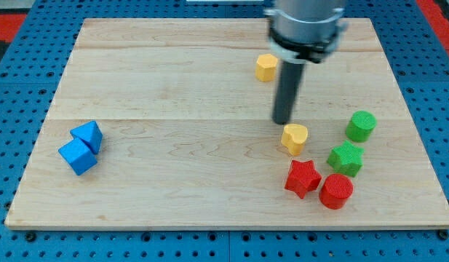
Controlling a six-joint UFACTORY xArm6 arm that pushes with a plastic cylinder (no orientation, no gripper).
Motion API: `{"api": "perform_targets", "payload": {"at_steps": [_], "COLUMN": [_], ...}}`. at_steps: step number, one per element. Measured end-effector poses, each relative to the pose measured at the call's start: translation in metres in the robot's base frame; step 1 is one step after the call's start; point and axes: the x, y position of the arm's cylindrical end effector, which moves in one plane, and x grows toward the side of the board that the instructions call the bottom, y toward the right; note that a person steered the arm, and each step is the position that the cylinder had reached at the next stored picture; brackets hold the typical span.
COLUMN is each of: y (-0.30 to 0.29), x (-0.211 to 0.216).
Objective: Place the heart above the red star
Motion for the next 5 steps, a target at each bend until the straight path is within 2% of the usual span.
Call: {"api": "perform_targets", "payload": {"at_steps": [1, 2, 3, 4, 5], "y": [-0.069, -0.031, 0.073, 0.152, 0.156], "x": [0.049, 0.138, 0.177, 0.176, 0.176]}}
